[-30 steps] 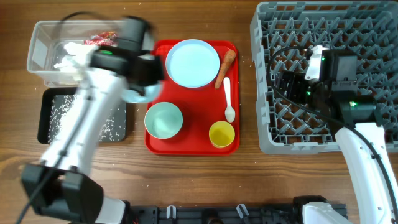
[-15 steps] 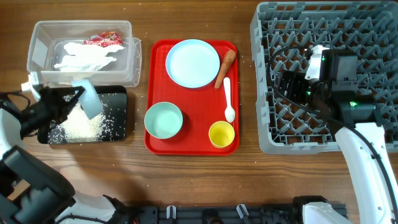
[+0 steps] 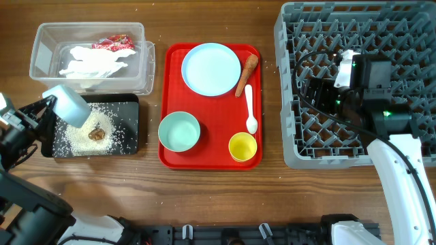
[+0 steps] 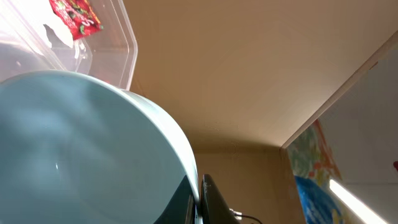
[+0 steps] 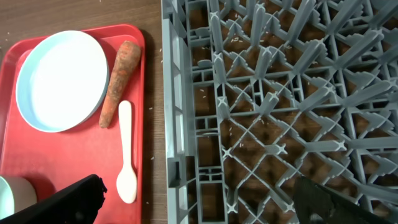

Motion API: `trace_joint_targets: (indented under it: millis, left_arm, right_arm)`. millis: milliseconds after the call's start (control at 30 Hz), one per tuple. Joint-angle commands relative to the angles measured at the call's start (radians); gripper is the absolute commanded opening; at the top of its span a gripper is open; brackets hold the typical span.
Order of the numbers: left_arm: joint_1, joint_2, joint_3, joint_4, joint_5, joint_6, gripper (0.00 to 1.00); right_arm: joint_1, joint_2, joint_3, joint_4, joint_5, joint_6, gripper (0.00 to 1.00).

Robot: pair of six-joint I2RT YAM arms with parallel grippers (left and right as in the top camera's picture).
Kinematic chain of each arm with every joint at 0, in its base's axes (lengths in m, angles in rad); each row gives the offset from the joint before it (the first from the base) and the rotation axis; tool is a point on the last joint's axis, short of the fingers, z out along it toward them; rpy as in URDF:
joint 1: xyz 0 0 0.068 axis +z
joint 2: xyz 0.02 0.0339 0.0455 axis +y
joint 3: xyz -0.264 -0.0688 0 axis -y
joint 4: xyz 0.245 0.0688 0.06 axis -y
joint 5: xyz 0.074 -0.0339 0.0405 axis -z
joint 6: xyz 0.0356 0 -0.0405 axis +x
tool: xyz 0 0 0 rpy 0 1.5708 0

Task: Sort waste into correct bins and load items into the dishwasher rack
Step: 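Tip the walnut from the light-blue bowl onto the black tray, then set the light-blue bowl back on the red tray and withdraw left gripper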

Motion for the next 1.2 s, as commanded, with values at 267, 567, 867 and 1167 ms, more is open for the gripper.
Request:
trace_joint_targets:
  millis: [267,567,867,1167]
  left_arm:
    - [-0.929,-0.234,0.171,0.333,-1.001,-0.292,0.04]
    - [-1.525,0.066,0.171,0.417,-1.597,-0.291,0.04]
    - [-1.645,0.127,0.171,0.394,-1.598,-0.29,0.1]
    - [-1.62,0.11,0.184,0.383,-1.603,-0.289,0.38]
  right_arm:
    - [-0.002,0.008,0.021,0.002,-0.016,0.005,1.0]
    - [-0.002,0.008,0.021,0.002,-0.016,0.005,1.0]
    - [-0.002,0.008,0.021,0.005,-0.016,0.005,1.0]
    - [-0.002,0.008,0.021,0.066,-0.106,0.016,1.0]
